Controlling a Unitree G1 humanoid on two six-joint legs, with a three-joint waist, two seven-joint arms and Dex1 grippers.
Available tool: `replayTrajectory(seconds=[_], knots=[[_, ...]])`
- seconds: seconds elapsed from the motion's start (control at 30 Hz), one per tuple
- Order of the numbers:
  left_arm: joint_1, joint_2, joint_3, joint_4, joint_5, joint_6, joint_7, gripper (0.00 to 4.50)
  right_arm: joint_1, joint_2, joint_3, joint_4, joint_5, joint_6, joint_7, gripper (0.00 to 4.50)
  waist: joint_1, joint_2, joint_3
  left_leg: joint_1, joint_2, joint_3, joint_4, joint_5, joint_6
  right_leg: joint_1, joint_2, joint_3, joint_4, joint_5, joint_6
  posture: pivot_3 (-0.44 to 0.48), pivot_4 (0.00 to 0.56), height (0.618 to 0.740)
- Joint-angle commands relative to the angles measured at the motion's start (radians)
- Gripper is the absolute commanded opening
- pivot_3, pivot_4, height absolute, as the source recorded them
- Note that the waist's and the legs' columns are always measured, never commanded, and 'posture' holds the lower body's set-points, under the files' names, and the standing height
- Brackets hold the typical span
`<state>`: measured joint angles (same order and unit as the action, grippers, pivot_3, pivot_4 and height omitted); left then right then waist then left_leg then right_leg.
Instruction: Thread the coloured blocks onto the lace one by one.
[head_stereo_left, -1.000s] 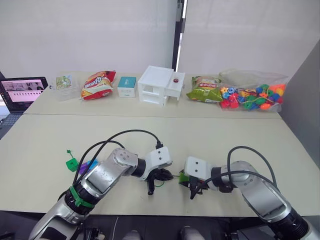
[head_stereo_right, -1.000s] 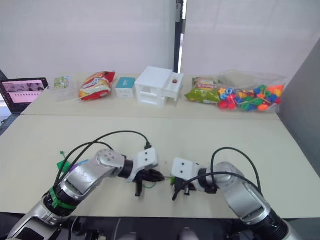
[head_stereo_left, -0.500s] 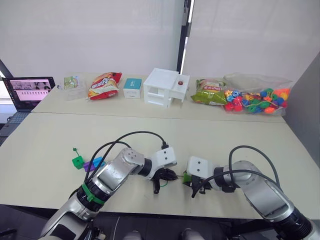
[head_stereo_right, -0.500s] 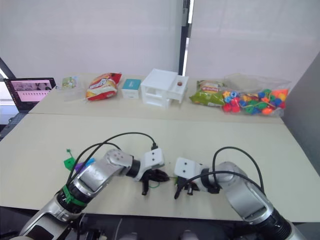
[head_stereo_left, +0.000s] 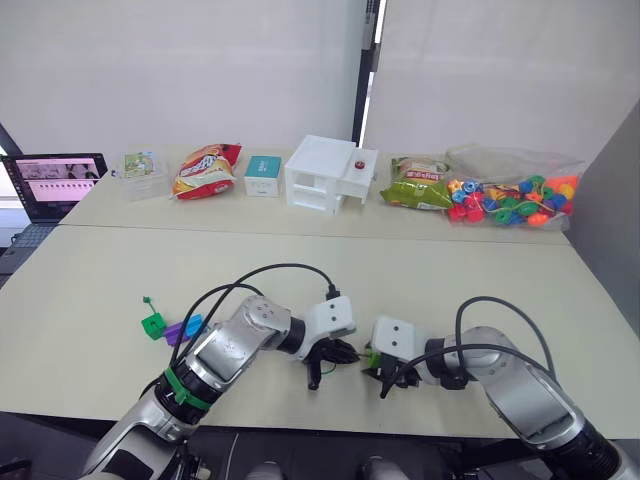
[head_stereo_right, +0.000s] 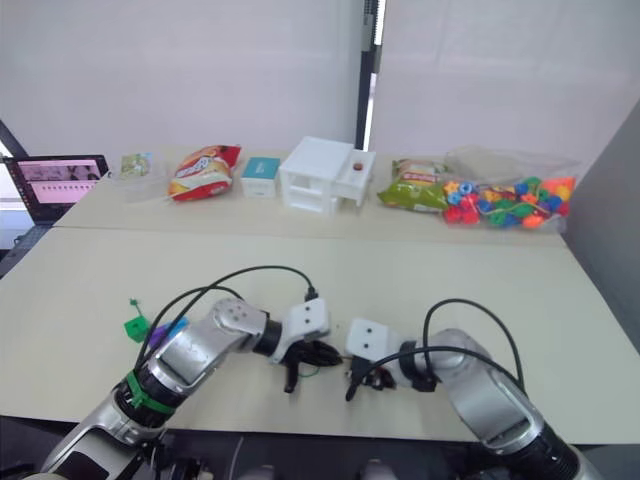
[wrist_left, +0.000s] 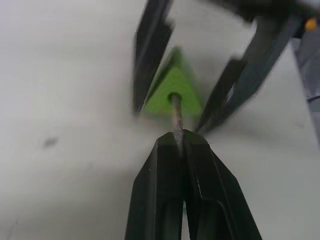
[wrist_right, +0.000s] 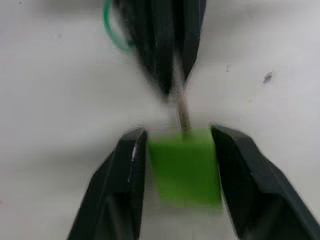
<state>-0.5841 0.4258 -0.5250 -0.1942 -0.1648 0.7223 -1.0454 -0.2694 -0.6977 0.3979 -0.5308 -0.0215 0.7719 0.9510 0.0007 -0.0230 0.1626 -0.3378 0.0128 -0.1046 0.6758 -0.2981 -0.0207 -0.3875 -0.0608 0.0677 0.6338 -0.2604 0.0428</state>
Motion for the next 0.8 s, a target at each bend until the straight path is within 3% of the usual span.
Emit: replayTrajectory(seconds=[0.03, 0.13, 0.37, 0.8], knots=[[-0.008, 0.013, 0.007, -0.046, -0.017, -0.039, -0.021, 0.00, 0.045, -0.003, 0.103, 0.025, 0.016, 0.039, 0.020, 3.56, -0.014, 0.000, 0.000, 0.000, 0.000, 0.000, -0.001, 0.000, 0.000, 0.000, 0.000, 0.000, 0.000, 0.000, 0.000, 0.000, 0.150, 0.740], [-0.003, 0.037, 0.011, -0.054, -0.013, -0.054, -0.031, 0.00, 0.033, 0.000, 0.108, 0.023, 0.018, 0.067, 0.014, 4.49, -0.025, 0.001, 0.000, 0.001, 0.001, 0.000, -0.004, -0.001, 0.002, -0.001, 0.001, 0.000, 0.000, 0.000, 0.000, 0.000, 0.150, 0.740], [0.002, 0.061, 0.004, -0.062, -0.015, -0.048, -0.029, 0.00, 0.017, -0.027, 0.072, 0.036, 0.037, 0.060, 0.023, 4.49, -0.024, 0.001, 0.000, 0.001, 0.001, 0.000, -0.007, -0.001, 0.002, -0.002, 0.001, 0.000, -0.002, 0.000, 0.000, 0.000, 0.150, 0.740], [0.010, 0.080, 0.016, -0.075, -0.024, -0.042, -0.032, 0.00, 0.045, -0.251, -0.099, -0.064, 0.187, -0.040, 0.151, 4.49, -0.005, 0.002, 0.001, -0.005, 0.000, 0.000, -0.006, -0.001, 0.002, -0.006, -0.001, 0.000, -0.004, 0.000, 0.000, 0.000, 0.150, 0.740]])
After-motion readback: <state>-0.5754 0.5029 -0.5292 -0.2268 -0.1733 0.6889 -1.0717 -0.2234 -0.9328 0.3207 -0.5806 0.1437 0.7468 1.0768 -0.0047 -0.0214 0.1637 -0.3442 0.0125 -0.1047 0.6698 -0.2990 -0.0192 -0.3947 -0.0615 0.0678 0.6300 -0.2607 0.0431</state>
